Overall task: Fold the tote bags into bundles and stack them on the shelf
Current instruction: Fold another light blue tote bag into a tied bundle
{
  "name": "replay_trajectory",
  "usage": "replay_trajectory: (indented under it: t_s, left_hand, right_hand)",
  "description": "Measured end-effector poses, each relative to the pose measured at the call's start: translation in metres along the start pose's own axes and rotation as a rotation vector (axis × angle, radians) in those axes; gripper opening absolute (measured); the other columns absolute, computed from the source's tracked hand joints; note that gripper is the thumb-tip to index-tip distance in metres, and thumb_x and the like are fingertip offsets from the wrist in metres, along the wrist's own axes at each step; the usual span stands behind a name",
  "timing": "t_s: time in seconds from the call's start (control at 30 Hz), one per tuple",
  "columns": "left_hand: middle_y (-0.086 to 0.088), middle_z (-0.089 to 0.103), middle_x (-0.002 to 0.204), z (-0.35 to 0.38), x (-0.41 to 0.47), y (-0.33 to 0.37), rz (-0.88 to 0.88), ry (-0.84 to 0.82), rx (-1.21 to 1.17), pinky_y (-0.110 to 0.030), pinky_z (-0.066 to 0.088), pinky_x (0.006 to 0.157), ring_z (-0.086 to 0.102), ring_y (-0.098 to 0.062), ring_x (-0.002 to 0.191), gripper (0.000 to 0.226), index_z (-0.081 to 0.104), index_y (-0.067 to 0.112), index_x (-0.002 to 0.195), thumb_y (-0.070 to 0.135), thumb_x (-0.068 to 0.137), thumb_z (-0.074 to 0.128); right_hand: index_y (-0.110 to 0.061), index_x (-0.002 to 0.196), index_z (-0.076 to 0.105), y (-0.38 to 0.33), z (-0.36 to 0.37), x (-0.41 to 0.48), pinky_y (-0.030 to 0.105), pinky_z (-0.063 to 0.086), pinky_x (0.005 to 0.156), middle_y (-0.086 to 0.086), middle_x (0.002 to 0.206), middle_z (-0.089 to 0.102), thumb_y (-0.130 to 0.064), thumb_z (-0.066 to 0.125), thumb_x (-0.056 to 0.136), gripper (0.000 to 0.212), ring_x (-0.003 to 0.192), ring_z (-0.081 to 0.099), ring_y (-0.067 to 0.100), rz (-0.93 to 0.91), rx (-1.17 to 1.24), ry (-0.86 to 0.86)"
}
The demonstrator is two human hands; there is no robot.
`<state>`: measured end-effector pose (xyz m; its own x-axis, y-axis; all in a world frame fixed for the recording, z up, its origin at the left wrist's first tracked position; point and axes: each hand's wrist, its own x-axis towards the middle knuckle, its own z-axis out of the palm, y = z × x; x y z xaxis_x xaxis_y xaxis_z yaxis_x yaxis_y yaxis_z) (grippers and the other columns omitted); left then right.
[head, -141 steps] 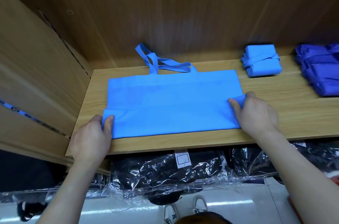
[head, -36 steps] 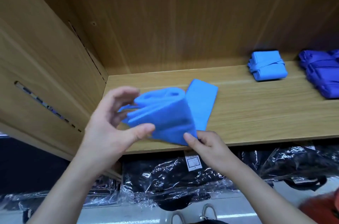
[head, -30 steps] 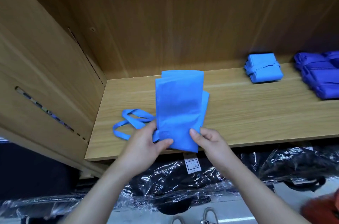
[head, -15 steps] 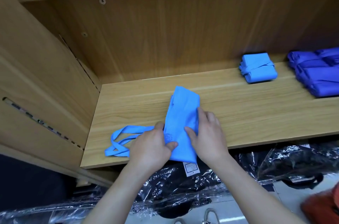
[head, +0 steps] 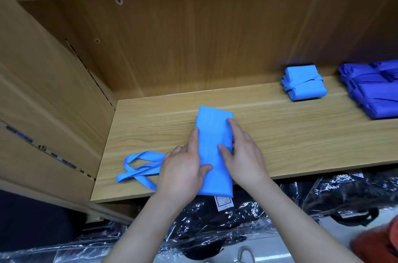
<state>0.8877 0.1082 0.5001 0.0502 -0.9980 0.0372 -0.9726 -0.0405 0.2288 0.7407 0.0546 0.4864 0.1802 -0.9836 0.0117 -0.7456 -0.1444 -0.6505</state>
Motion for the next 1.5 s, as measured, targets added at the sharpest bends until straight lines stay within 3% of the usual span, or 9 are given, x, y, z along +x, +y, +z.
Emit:
replay_trajectory:
  t_s: [0.3,0.43,0.53,0.8,0.93,1.1,1.2,1.37,1.5]
  left_hand:
    - [-0.007,0.056,0.136,0.007,-0.002,-0.015,0.292,0.163,0.187,-0.045,0.047,0.098,0.05,-0.027,0.127,0.048,0.066,0.025,0.117,0.04,0.072,0.076]
    - [0.009,0.003,0.163,0.016,-0.009,-0.029,0.264,-0.184,0.091,-0.045,0.01,0.119,0.0,-0.008,0.149,0.067,0.021,0.035,0.152,0.057,0.091,0.005]
    - [0.011,-0.015,0.161,0.014,-0.008,-0.026,0.257,-0.234,0.105,-0.042,-0.001,0.121,-0.016,-0.006,0.147,0.073,-0.001,0.035,0.154,0.06,0.085,-0.006]
    - [0.018,0.002,0.16,0.007,-0.017,-0.04,0.361,-0.292,-0.065,-0.031,0.005,0.122,-0.008,0.003,0.146,0.085,0.017,0.033,0.153,0.078,0.082,0.029]
    - [0.02,0.023,0.155,0.012,-0.021,-0.058,0.442,-0.182,-0.141,-0.026,0.017,0.119,0.012,0.007,0.143,0.068,0.034,0.034,0.148,0.043,0.086,0.06]
    - [0.021,0.07,0.099,-0.003,-0.008,-0.056,0.174,-0.126,-0.466,-0.029,0.049,0.087,0.063,0.002,0.094,0.025,0.062,0.046,0.108,0.04,0.084,0.063]
    - [0.013,0.058,0.065,-0.014,0.012,-0.044,0.059,-0.092,-0.518,-0.028,0.041,0.064,0.052,-0.006,0.065,0.017,0.052,0.045,0.077,0.046,0.087,0.066]
    - [0.006,0.065,0.085,-0.014,0.036,-0.03,-0.077,-0.149,-0.435,-0.04,0.048,0.079,0.06,-0.02,0.086,0.035,0.049,0.029,0.107,0.057,0.087,0.058]
    - [0.0,0.063,0.09,-0.015,0.042,-0.018,-0.133,-0.095,-0.223,-0.036,0.04,0.071,0.061,-0.031,0.097,0.058,0.039,0.02,0.125,0.064,0.088,0.05]
  right_hand:
    - [-0.036,0.151,0.019,-0.005,-0.003,0.015,0.033,0.042,0.07,0.001,0.121,0.039,-0.034,0.046,0.099,0.059,0.1,0.056,0.026,0.005,-0.248,-0.127]
    - [-0.034,0.15,0.023,-0.005,0.001,0.013,0.036,0.039,0.101,0.004,0.15,0.019,-0.02,0.051,0.095,0.064,0.139,0.02,0.022,-0.148,-0.347,-0.077]
    - [-0.036,0.15,0.02,-0.008,0.003,0.026,0.043,0.023,0.117,0.0,0.162,-0.002,-0.023,0.048,0.096,0.063,0.149,0.0,0.021,-0.243,-0.259,-0.143]
    - [-0.028,0.151,0.026,0.002,0.012,0.059,0.039,0.028,0.106,-0.002,0.145,0.034,-0.065,0.039,0.091,0.072,0.134,0.029,0.023,-0.259,-0.332,-0.108]
    - [-0.026,0.144,0.041,0.0,0.009,0.069,0.034,0.029,0.106,0.004,0.132,0.042,-0.062,0.059,0.083,0.072,0.126,0.034,0.025,-0.203,-0.205,-0.148]
    - [-0.021,0.129,0.059,-0.003,-0.003,0.076,0.036,0.041,0.103,0.008,0.119,0.058,-0.039,0.079,0.077,0.058,0.114,0.053,0.024,-0.099,0.024,-0.283]
    - [-0.019,0.109,0.066,-0.009,-0.008,0.075,0.035,0.051,0.086,0.005,0.099,0.067,-0.016,0.074,0.085,0.025,0.092,0.061,0.019,-0.04,0.346,-0.394]
    - [-0.006,0.107,0.071,-0.017,-0.032,0.068,0.036,0.051,0.087,0.011,0.101,0.065,-0.034,0.051,0.099,0.035,0.093,0.06,0.021,0.238,0.941,-0.524]
    - [-0.022,0.106,0.067,-0.023,-0.024,0.055,0.02,0.045,0.09,-0.012,0.1,0.064,-0.042,0.053,0.096,0.027,0.097,0.06,0.005,0.163,0.806,-0.34]
